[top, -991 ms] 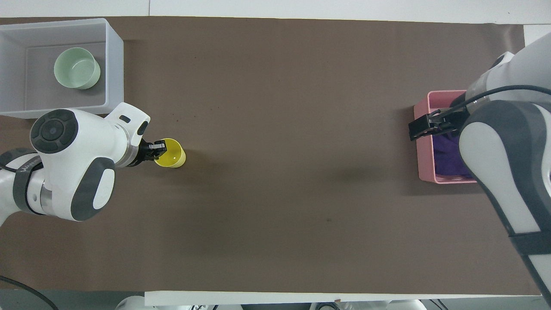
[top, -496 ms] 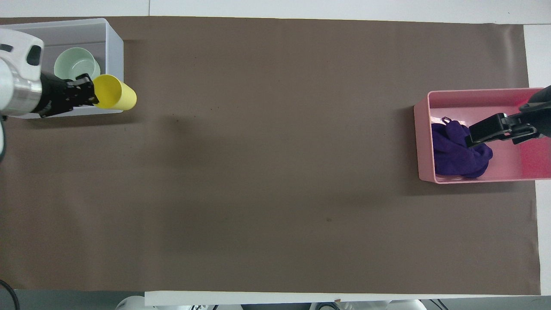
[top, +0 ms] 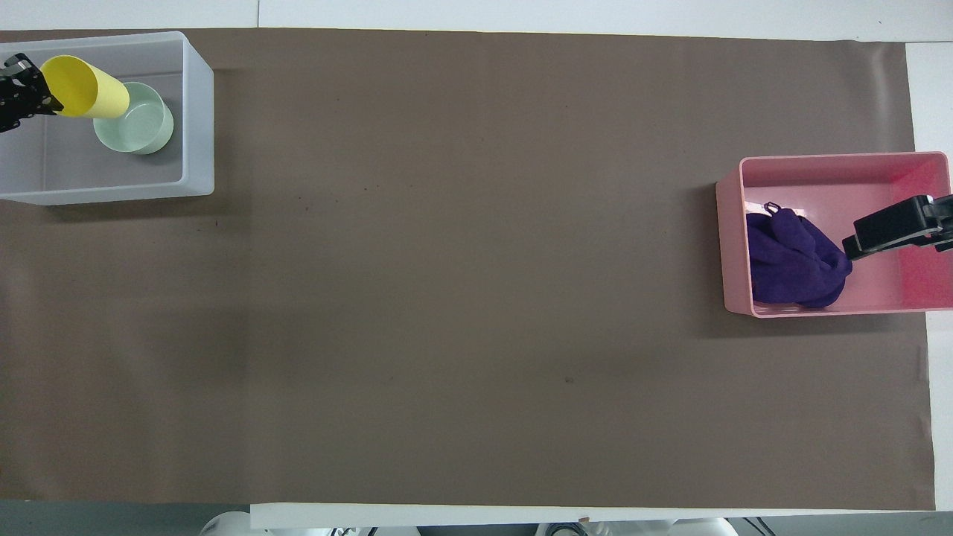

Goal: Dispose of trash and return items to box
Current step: 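Carry the yellow cup with the left gripper into the white box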

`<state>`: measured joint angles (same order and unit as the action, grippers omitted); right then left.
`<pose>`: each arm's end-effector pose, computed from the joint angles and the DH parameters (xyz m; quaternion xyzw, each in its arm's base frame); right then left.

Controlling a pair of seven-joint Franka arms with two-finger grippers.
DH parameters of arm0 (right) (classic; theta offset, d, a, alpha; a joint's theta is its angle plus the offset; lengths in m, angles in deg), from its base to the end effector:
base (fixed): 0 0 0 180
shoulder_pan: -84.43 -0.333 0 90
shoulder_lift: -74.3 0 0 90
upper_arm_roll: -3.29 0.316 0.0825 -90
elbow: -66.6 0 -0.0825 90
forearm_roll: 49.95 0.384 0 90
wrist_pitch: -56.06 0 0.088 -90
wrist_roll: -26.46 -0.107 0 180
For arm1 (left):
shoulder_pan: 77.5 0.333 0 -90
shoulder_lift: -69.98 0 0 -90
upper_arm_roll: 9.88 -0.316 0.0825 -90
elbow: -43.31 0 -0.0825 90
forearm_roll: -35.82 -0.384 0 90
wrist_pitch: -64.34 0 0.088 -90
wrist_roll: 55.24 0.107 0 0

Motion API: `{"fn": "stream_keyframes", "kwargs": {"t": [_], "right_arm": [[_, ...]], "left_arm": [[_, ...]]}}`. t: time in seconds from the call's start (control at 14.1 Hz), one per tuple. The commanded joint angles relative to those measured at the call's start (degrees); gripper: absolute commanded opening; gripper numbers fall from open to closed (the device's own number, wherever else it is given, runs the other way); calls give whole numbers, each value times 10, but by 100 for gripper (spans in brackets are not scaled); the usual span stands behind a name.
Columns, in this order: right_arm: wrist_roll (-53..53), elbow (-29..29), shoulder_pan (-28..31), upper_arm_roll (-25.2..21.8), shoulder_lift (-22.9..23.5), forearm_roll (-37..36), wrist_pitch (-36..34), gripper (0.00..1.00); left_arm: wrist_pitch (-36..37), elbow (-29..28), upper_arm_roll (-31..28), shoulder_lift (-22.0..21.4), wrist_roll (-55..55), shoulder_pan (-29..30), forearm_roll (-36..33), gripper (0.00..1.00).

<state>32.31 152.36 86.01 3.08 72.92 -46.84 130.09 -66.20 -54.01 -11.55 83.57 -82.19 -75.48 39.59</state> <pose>0.5162 -0.0093 0.6497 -0.9948 -0.0403 0.0882 0.0326 0.6603 0.0394 0.4897 0.9457 0.2755 0.1619 0.0588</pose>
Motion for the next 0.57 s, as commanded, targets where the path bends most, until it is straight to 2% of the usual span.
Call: {"fn": "stream_keyframes", "kwargs": {"t": [0.0, 0.21, 0.35, 0.42, 0.5], "right_arm": [[7, 1, 2, 3, 2, -1, -4, 100], [5, 4, -3, 3, 2, -1, 21, 100], [5, 6, -4, 6, 1, -1, 21, 100], [7, 5, -4, 6, 1, -1, 20, 100], [7, 5, -2, 6, 1, -1, 18, 100]], "left_arm": [[-13, 44, 4, 55, 39, 17, -12, 0], [-56, -8, 3, 73, 60, 25, -15, 0], [-63, -23, 4, 79, 62, 29, -15, 1], [-57, -22, 4, 79, 65, 28, -16, 18], [-54, -21, 3, 79, 70, 22, -17, 63]]}}
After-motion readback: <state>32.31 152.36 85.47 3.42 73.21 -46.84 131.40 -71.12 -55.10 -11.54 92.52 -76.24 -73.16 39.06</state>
